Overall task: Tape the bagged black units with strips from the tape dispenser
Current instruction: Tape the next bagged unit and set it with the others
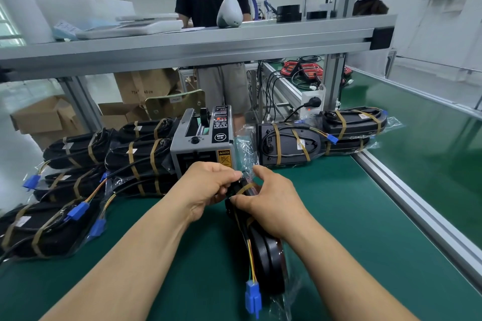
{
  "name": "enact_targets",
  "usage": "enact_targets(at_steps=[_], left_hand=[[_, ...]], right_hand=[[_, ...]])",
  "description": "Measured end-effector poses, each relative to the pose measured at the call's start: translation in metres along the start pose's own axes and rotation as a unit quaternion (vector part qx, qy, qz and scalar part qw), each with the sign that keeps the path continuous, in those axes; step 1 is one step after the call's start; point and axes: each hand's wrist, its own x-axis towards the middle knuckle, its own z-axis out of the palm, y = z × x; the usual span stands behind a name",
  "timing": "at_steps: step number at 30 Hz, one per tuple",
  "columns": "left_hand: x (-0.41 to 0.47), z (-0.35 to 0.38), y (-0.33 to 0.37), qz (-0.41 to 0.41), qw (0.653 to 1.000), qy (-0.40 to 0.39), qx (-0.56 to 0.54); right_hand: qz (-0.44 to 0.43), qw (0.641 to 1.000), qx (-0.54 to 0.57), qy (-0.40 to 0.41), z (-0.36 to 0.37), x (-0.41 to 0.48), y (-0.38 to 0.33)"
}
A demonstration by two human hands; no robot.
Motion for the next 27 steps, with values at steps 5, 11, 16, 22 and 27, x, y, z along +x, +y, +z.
enact_targets(at_steps=[5, 11, 16, 22, 27], left_hand=[[-0.001, 0.001, -0.003, 0.012, 1.0, 0.011, 0.004], [0.0, 0.004, -0.009, 0.061, 0.996, 0.048, 0.041], [-0.001, 0.007, -0.017, 0.145, 0.974, 0.105, 0.138], [0.001, 0.019, -0.021, 0.064, 0.99, 0.127, 0.003], [0.0, 0.022, -0.02, 0.005, 0.993, 0.087, -0.075]], right_hand=[[0.004, 1.0, -0.007, 0.0, -0.001, -0.001, -0.002], [0.007, 1.0, -0.006, -0.003, -0.002, -0.003, -0.003], [0.008, 1.0, 0.0, -0.005, -0.001, -0.001, -0.002], [0.007, 1.0, -0.004, -0.01, -0.002, -0.003, -0.002], [0.004, 1.0, -0.003, -0.007, -0.002, -0.002, 0.0]])
